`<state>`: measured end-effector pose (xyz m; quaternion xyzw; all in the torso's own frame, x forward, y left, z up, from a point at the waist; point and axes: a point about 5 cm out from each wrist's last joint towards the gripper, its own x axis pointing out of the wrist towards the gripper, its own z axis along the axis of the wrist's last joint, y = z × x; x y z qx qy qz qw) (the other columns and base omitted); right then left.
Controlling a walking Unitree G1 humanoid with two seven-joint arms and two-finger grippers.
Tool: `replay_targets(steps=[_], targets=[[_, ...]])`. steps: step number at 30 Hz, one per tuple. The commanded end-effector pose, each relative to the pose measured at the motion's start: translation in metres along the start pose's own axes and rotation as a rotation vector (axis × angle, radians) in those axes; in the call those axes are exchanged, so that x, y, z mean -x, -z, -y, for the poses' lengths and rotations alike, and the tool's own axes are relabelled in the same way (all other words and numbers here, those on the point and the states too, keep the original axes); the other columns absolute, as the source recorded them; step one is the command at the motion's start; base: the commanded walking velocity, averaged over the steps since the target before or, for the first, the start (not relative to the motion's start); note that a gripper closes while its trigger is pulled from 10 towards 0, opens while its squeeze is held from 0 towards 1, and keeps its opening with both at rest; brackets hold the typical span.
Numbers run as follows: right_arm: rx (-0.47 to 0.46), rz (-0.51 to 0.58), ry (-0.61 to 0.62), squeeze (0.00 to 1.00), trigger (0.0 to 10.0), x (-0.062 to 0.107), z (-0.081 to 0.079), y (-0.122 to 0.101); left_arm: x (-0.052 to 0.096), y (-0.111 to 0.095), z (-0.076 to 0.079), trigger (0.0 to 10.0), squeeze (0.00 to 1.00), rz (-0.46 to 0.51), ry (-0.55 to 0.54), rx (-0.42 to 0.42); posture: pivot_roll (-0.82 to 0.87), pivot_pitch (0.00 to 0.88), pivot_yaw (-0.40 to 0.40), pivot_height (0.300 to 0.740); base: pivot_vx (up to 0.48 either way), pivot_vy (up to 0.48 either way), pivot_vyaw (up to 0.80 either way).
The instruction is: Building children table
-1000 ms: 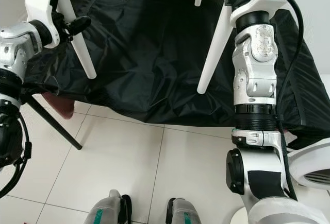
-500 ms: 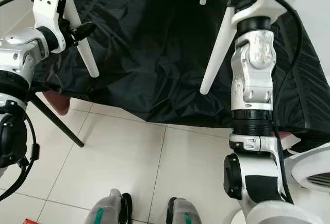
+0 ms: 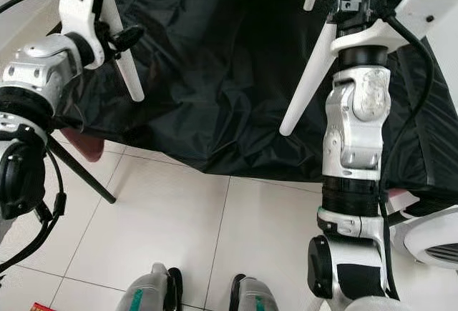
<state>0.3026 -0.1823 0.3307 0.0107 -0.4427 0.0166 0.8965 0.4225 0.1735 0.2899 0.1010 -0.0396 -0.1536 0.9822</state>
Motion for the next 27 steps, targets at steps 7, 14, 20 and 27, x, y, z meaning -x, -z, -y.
replay_targets(steps=[7, 14, 20, 27], targets=[[-0.079, -0.21, 0.022, 0.0, 10.0, 0.032, 0.006, 0.035, -0.001, 0.003, 0.002, 10.0, 0.3, -0.013, -0.011, 0.006, -0.05, 0.202, 0.063, 0.74, 0.0, 0.0, 0.0], [-0.098, -0.257, -0.066, 0.0, 10.0, 0.033, 0.003, 0.038, 0.005, 0.004, -0.009, 10.0, 1.0, 0.011, -0.026, 0.036, -0.04, 0.201, 0.03, 0.74, 0.0, 0.0, 0.0], [-0.106, -0.257, -0.076, 0.0, 10.0, 0.032, 0.003, 0.037, 0.014, -0.005, -0.017, 10.0, 1.0, 0.065, -0.037, 0.02, -0.02, 0.197, 0.018, 0.74, 0.0, 0.0, 0.0], [-0.139, -0.242, -0.039, 1.0, 10.0, 0.043, 0.011, 0.033, 0.037, -0.017, -0.016, 10.0, 0.0, 0.173, -0.034, 0.062, -0.01, 0.196, 0.017, 0.74, 0.0, 0.0, 0.0]])
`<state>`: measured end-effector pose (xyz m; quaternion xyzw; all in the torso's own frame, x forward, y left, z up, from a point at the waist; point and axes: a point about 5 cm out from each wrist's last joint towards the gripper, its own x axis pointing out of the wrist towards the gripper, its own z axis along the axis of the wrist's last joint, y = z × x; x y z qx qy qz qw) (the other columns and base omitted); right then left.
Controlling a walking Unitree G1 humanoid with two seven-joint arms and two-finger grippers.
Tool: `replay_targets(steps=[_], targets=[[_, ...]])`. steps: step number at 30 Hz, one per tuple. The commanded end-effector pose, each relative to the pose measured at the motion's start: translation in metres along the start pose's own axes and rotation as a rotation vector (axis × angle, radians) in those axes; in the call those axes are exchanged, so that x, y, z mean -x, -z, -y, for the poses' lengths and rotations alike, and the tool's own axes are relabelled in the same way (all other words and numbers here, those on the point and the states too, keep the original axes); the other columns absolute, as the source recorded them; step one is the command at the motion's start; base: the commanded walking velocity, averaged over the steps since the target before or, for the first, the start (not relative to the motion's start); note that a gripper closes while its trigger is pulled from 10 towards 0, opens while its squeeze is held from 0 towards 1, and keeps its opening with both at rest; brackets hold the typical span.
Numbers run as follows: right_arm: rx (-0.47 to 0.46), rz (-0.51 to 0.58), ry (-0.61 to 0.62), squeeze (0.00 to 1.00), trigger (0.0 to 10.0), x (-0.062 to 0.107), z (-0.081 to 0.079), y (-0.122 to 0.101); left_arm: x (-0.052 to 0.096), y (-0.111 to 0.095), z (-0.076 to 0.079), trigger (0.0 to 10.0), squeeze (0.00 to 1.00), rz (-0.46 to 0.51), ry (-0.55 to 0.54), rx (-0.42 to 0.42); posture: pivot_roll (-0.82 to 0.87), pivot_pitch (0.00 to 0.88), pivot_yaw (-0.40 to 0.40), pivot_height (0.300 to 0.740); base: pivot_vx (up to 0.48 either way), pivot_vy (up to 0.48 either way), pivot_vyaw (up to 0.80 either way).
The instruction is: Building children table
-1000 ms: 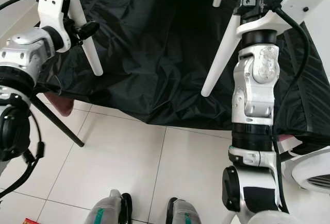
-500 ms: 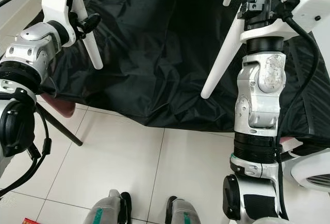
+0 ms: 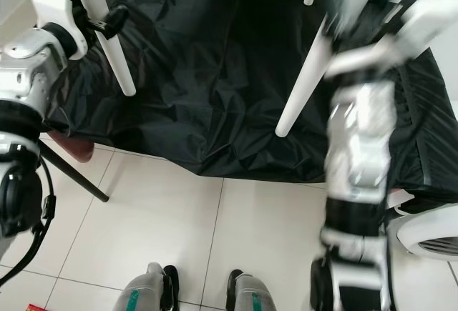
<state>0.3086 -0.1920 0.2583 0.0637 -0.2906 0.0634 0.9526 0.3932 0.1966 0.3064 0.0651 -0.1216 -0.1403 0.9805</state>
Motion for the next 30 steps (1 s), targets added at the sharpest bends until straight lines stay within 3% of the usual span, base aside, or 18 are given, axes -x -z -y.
replay_targets(steps=[1, 7, 13, 17, 21, 24, 30], targets=[[-0.004, 0.085, -0.014, 1.0, 10.0, -0.003, 0.0, -0.018, 0.009, -0.006, 0.002, 10.0, 0.0, 0.027, 0.014, 0.038, 0.0, 0.199, 0.016, 0.74, 0.0, 0.0, 0.0], [-0.041, 0.097, -0.03, 1.0, 10.0, 0.008, 0.0, -0.02, 0.039, -0.016, 0.013, 10.0, 0.0, 0.124, 0.003, 0.109, 0.02, 0.193, 0.017, 0.74, 0.0, 0.0, 0.0], [-0.001, 0.099, -0.032, 1.0, 10.0, 0.013, -0.002, -0.022, 0.057, -0.017, 0.022, 10.0, 0.0, 0.148, 0.002, 0.106, 0.03, 0.181, 0.013, 0.74, 0.0, 0.0, 0.0], [0.031, 0.095, -0.023, 1.0, 10.0, 0.021, -0.007, -0.021, 0.075, -0.01, 0.038, 10.0, 0.0, 0.123, 0.063, 0.07, 0.04, 0.163, 0.007, 0.74, 0.0, 0.0, 0.0], [0.057, 0.087, -0.019, 1.0, 10.0, 0.028, -0.011, -0.02, 0.088, -0.003, 0.049, 10.0, 0.0, 0.096, 0.104, 0.088, 0.04, 0.151, 0.006, 0.74, 0.0, 0.0, 0.0], [0.098, 0.066, 0.01, 1.0, 10.0, 0.038, -0.013, -0.014, 0.105, 0.013, 0.063, 10.0, 0.0, 0.059, 0.15, 0.131, 0.04, 0.13, 0.005, 0.74, 0.0, 0.0, 0.0], [0.116, 0.005, -0.036, 1.0, 10.0, 0.055, -0.026, 0.002, 0.125, 0.039, 0.075, 10.0, 0.0, 0.021, 0.201, 0.184, 0.04, 0.09, 0.002, 0.74, 0.0, 0.0, 0.0]])
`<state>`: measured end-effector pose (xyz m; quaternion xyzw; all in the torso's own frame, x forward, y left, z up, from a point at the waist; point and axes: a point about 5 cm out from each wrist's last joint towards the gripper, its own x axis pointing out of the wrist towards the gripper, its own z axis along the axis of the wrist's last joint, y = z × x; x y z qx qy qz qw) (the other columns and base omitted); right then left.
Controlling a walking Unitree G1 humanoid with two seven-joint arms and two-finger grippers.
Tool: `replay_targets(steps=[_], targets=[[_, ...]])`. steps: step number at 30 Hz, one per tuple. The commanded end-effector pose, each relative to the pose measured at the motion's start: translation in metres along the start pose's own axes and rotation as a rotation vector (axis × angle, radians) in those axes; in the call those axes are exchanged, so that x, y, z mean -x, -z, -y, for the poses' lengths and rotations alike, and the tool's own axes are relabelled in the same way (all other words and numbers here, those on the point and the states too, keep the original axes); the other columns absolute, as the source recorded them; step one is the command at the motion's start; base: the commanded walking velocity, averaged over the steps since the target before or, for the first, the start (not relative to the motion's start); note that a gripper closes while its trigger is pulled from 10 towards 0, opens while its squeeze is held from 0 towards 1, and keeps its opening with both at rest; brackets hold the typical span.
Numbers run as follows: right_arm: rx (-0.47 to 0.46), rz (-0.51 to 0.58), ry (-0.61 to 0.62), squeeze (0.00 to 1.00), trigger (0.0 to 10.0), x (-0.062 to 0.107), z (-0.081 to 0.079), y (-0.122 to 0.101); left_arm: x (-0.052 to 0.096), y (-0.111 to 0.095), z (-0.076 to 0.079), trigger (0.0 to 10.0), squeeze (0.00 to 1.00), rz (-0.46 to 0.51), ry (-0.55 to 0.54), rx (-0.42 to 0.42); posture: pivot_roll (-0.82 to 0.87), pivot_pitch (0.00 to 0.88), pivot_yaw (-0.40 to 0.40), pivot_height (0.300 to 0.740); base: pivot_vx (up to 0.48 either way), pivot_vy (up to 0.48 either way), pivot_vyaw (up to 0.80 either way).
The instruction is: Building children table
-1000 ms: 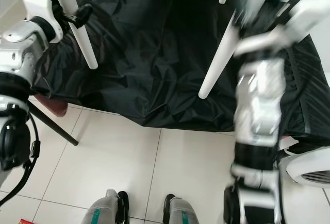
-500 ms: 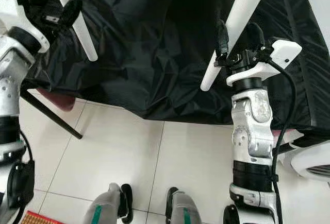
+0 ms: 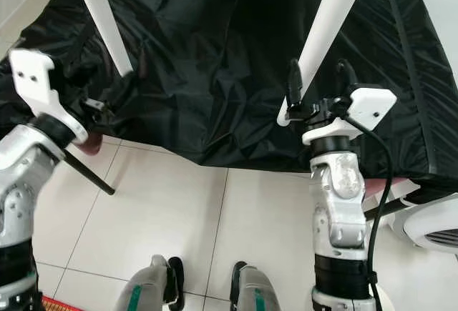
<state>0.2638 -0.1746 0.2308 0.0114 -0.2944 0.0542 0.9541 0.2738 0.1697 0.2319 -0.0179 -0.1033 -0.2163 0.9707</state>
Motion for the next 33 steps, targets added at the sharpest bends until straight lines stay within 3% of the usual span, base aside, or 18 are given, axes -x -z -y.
replay_targets(steps=[1, 6, 13, 14, 16, 19, 22, 25, 28, 31, 33], targets=[[0.01, 0.005, -0.022, 1.0, 10.0, 0.004, -0.005, 0.0, 0.004, 0.002, 0.007, 10.0, 0.0, 0.014, 0.068, -0.003, 0.04, 0.09, 0.002, 0.74, 0.0, 0.0, 0.0], [0.01, -0.088, -0.113, 1.0, 10.0, 0.025, -0.021, 0.025, 0.014, 0.025, 0.016, 10.0, 0.0, -0.018, 0.088, 0.039, 0.04, 0.061, -0.002, 0.74, 0.0, 0.0, 0.0], [0.03, -0.155, -0.155, 1.0, 10.0, 0.038, -0.027, 0.043, 0.02, 0.044, 0.019, 10.0, 0.0, -0.062, 0.076, 0.035, 0.04, 0.044, -0.009, 0.74, 0.0, 0.0, 0.0], [0.04, -0.21, -0.174, 1.0, 10.0, 0.048, -0.028, 0.057, 0.024, 0.058, 0.02, 10.0, 0.0, -0.092, 0.063, 0.028, 0.04, 0.032, -0.013, 0.74, 0.0, 0.0, 0.0], [0.051, -0.337, -0.203, 0.0, 10.0, 0.071, -0.027, 0.087, 0.036, 0.087, 0.017, 10.0, 0.0, -0.158, 0.014, 0.025, 0.05, 0.023, -0.014, 0.74, 0.0, 0.0, 0.0], [0.054, -0.404, -0.211, 0.0, 10.0, 0.084, -0.025, 0.102, 0.043, 0.101, 0.014, 10.0, 0.0, -0.194, -0.021, 0.023, 0.05, 0.021, -0.016, 0.74, 0.0, 0.0, 0.0], [0.065, -0.473, -0.22, 0.0, 10.0, 0.097, -0.022, 0.116, 0.05, 0.112, 0.009, 10.0, 0.0, -0.228, -0.06, -0.035, 0.05, 0.017, -0.02, 0.74, 0.0, 0.0, 0.0], [0.085, -0.648, -0.213, 0.0, 10.0, 0.127, -0.012, 0.145, 0.069, 0.134, -0.004, 10.0, 0.0, -0.283, -0.155, -0.07, 0.06, 0.006, -0.029, 0.74, 0.0, 0.0, 0.0], [0.111, -0.746, -0.206, 0.0, 10.0, 0.145, -0.006, 0.159, 0.084, 0.148, -0.01, 10.0, 0.0, -0.322, -0.208, -0.098, 0.06, 0.001, -0.033, 0.74, 0.0, 0.0, 0.0], [0.105, -0.77, -0.199, 0.0, 10.0, 0.15, -0.005, 0.164, 0.089, 0.153, -0.012, 10.0, 0.0, -0.33, -0.233, -0.121, 0.06, 0.0, -0.036, 0.74, 0.0, 0.0, 0.0], [0.107, -0.824, -0.19, 0.0, 10.0, 0.16, -0.002, 0.172, 0.101, 0.162, -0.018, 10.0, 0.0, -0.351, -0.28, -0.13, 0.06, 0.0, -0.038, 0.74, 0.0, 0.0, 0.0]])
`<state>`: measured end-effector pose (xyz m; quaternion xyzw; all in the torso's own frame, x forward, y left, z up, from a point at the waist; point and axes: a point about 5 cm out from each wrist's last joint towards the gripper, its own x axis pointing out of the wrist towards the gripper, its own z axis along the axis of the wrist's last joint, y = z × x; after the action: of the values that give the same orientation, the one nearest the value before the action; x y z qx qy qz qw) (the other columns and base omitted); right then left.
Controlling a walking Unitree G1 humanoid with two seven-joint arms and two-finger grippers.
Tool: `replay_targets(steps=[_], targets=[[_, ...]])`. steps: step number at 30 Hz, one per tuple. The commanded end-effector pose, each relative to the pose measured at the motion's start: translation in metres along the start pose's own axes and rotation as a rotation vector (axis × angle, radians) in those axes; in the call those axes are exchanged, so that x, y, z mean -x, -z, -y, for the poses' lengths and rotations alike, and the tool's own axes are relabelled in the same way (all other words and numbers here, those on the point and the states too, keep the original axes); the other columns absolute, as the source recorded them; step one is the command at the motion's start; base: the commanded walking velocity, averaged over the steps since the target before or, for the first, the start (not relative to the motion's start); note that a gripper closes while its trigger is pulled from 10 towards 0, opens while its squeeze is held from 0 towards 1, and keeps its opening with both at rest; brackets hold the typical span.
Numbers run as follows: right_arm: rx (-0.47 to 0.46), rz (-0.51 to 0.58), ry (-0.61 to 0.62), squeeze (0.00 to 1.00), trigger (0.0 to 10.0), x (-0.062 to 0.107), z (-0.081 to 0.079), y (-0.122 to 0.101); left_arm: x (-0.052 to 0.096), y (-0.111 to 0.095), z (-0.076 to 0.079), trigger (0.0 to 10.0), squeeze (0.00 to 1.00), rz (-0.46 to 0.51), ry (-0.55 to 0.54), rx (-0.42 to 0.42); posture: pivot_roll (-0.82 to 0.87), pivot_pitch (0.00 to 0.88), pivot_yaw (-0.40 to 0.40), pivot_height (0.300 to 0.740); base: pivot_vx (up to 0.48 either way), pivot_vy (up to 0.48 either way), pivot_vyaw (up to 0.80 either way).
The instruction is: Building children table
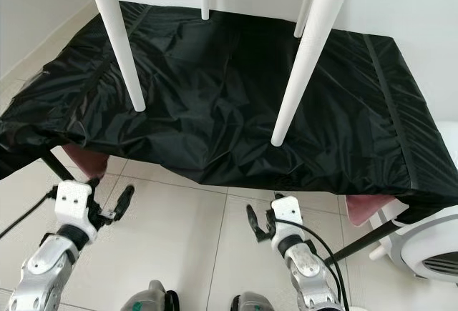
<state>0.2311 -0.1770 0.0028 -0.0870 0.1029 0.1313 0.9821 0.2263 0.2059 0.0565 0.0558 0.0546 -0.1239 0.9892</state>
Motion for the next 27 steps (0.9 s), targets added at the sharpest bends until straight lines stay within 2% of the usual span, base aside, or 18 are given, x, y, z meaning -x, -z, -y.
replay_targets(steps=[1, 7, 9, 11, 12, 13, 17, 18, 21, 22, 24, 27], targets=[[0.0, -0.05, 0.011, 0.0, 10.0, 0.003, 0.0, 0.012, 0.008, 0.013, -0.012, 10.0, 0.0, -0.025, -0.134, -0.016, 0.06, 0.0, -0.041, 0.74, 0.0, 0.0, 0.0], [-0.015, -0.149, 0.027, 0.0, 10.0, 0.006, 0.0, 0.03, 0.018, 0.036, -0.021, 10.0, 0.0, -0.084, -0.23, -0.01, 0.06, 0.0, -0.037, 0.74, 0.0, 0.0, 0.0], [-0.018, -0.253, 0.047, 0.0, 10.0, 0.011, 0.0, 0.047, 0.032, 0.066, -0.026, 10.0, 0.0, -0.198, -0.317, 0.03, 0.05, 0.0, -0.033, 0.74, 0.0, 0.0, 0.0], [-0.018, -0.253, 0.047, 0.0, 10.0, 0.011, 0.0, 0.047, 0.032, 0.066, -0.026, 10.0, 0.0, -0.198, -0.317, 0.03, 0.05, 0.0, -0.033, 0.74, 0.0, 0.0, 0.0], [-0.008, -0.287, 0.052, 0.0, 10.0, 0.013, 0.0, 0.053, 0.036, 0.077, -0.026, 10.0, 0.0, -0.239, -0.338, 0.042, 0.05, 0.0, -0.033, 0.74, 0.0, 0.0, 0.0], [-0.008, -0.287, 0.052, 0.0, 10.0, 0.013, 0.0, 0.053, 0.036, 0.077, -0.026, 10.0, 0.0, -0.239, -0.338, 0.042, 0.05, 0.0, -0.033, 0.74, 0.0, 0.0, 0.0], [-0.064, -0.452, 0.084, 0.0, 10.0, 0.027, 0.0, 0.076, 0.052, 0.122, -0.008, 10.0, 0.0, -0.497, -0.375, 0.172, 0.05, 0.0, -0.031, 0.74, 0.0, 0.0, 0.0], [-0.064, -0.452, 0.084, 0.0, 10.0, 0.027, 0.0, 0.076, 0.052, 0.122, -0.008, 10.0, 0.0, -0.497, -0.375, 0.172, 0.05, 0.0, -0.031, 0.74, 0.0, 0.0, 0.0], [-0.088, -0.503, 0.06, 0.0, 10.0, 0.029, -0.007, 0.081, 0.058, 0.14, 0.011, 10.0, 0.0, -0.644, -0.306, 0.186, 0.04, 0.0, -0.029, 0.74, 0.0, 0.0, 0.0], [-0.088, -0.503, 0.06, 0.0, 10.0, 0.029, -0.007, 0.081, 0.058, 0.14, 0.011, 10.0, 0.0, -0.644, -0.306, 0.186, 0.04, 0.0, -0.029, 0.74, 0.0, 0.0, 0.0], [-0.104, -0.533, 0.045, 0.0, 10.0, 0.028, -0.013, 0.084, 0.061, 0.149, 0.024, 10.0, 0.0, -0.722, -0.249, 0.203, 0.04, 0.0, -0.028, 0.74, 0.0, 0.0, 0.0], [-0.111, -0.538, 0.042, 0.0, 10.0, 0.028, -0.014, 0.084, 0.061, 0.15, 0.027, 10.0, 0.0, -0.739, -0.231, 0.2, 0.04, 0.0, -0.027, 0.74, 0.0, 0.0, 0.0]])
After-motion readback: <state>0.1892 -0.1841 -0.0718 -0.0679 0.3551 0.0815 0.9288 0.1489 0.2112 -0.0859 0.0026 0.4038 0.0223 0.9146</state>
